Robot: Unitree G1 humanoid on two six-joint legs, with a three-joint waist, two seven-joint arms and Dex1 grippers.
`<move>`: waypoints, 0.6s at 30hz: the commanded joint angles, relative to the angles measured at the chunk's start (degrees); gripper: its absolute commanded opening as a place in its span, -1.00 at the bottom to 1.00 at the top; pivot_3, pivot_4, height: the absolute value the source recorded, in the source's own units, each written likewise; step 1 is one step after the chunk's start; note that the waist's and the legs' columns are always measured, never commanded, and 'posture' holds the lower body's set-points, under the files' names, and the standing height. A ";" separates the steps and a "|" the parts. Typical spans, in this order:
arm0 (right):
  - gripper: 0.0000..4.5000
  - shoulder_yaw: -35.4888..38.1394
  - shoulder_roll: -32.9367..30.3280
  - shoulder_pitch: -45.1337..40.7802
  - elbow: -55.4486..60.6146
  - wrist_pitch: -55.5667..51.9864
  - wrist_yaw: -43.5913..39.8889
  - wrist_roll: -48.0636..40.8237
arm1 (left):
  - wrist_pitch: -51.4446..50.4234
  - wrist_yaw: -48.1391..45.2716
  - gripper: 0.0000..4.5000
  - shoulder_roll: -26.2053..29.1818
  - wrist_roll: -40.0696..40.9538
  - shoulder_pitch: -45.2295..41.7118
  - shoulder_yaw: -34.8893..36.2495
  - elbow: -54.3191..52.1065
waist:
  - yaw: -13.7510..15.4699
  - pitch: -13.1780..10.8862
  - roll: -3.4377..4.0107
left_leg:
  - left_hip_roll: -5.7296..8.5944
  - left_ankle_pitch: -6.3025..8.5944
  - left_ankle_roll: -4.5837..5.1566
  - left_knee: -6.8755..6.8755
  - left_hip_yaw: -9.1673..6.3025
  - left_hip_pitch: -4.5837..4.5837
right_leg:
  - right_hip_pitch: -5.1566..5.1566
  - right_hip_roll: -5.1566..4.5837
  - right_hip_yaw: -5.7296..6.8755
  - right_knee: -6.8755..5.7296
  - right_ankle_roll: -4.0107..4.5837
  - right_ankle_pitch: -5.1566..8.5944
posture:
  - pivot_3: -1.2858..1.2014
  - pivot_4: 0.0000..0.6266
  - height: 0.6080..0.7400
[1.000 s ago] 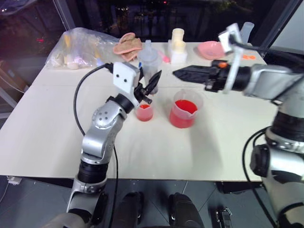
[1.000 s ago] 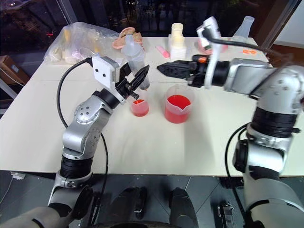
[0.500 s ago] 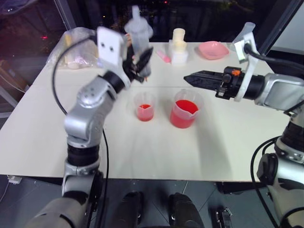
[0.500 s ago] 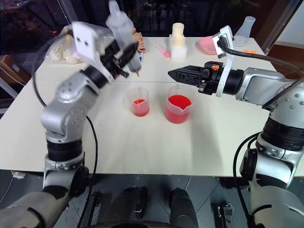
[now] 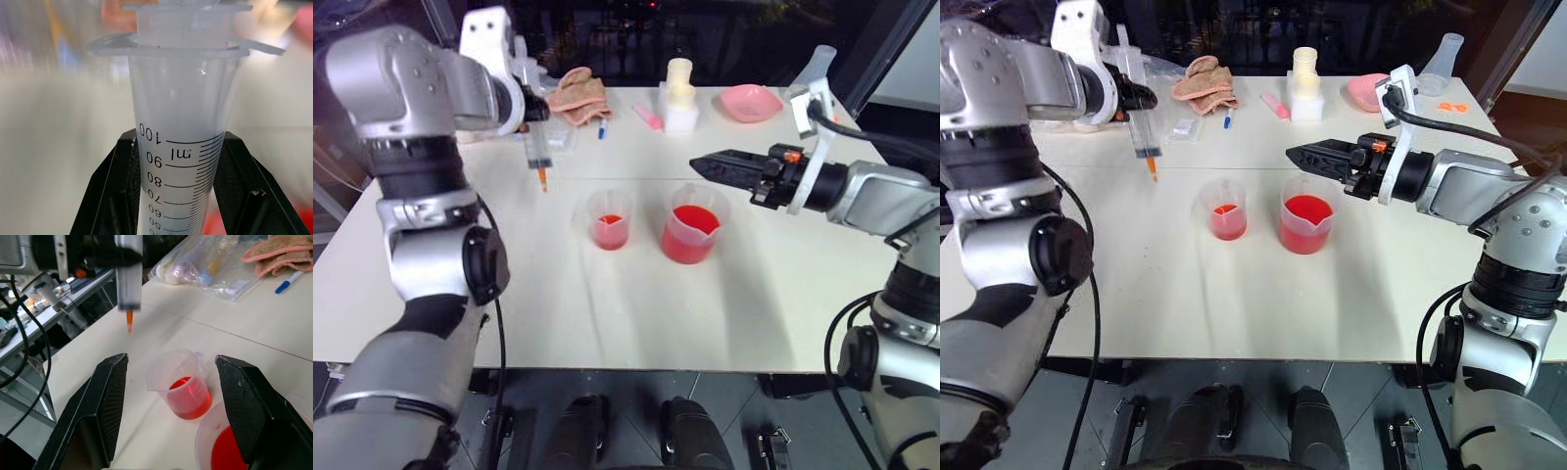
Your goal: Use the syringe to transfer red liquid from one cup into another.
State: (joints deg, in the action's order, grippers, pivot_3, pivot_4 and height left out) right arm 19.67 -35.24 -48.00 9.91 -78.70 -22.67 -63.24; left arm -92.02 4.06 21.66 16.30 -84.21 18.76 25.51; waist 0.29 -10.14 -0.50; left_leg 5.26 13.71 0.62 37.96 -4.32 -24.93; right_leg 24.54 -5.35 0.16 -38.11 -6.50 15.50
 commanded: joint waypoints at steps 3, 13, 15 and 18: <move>0.31 -0.10 -0.05 -0.84 0.69 2.10 -0.40 -0.35 | -0.48 1.75 -0.32 1.95 -1.54 -1.80 -8.75 14.07 | 0.01 0.00 0.00 | 0.01 -0.19 -0.35 -0.05 0.00 0.00 | 0.03 -0.14 -0.04 0.00 0.00 0.00 | 0.03 -0.52 1.00; 0.31 0.11 0.36 -0.07 1.73 2.22 0.97 -1.63 | -0.48 2.64 -0.32 -2.96 0.12 1.30 -14.30 22.08 | 0.28 -0.01 -0.02 | 0.01 -0.20 -0.38 -0.10 0.00 -0.20 | 0.25 -0.21 -0.10 0.00 0.00 -0.01 | 0.03 -0.52 1.00; 0.31 0.22 0.42 0.27 2.13 2.21 1.37 -2.02 | -0.48 3.18 -0.32 -4.07 -0.06 0.47 -13.76 25.64 | 0.33 -0.01 -0.02 | 0.01 -0.21 -0.39 -0.10 0.00 -0.21 | 0.25 -0.21 -0.10 0.01 0.00 -0.01 | 0.03 -0.52 1.00; 0.31 0.24 0.68 0.76 2.59 2.47 2.22 -2.44 | -0.48 6.31 -0.32 -5.92 -1.86 -1.03 -9.68 31.51 | 0.29 -0.01 -0.02 | 0.02 -0.21 -0.39 -0.06 0.00 -0.34 | 0.36 -0.21 -0.10 0.00 0.00 -0.01 | 0.03 -0.52 1.00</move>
State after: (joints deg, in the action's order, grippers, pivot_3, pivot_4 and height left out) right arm 18.56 -34.72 -46.97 10.18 -77.20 -20.75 -64.34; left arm -92.04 8.60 15.47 15.37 -82.47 6.78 55.87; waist 0.58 -10.15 -0.52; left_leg 5.28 13.49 0.22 37.92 -4.32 -25.33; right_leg 24.97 -5.56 0.06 -38.13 -6.50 15.48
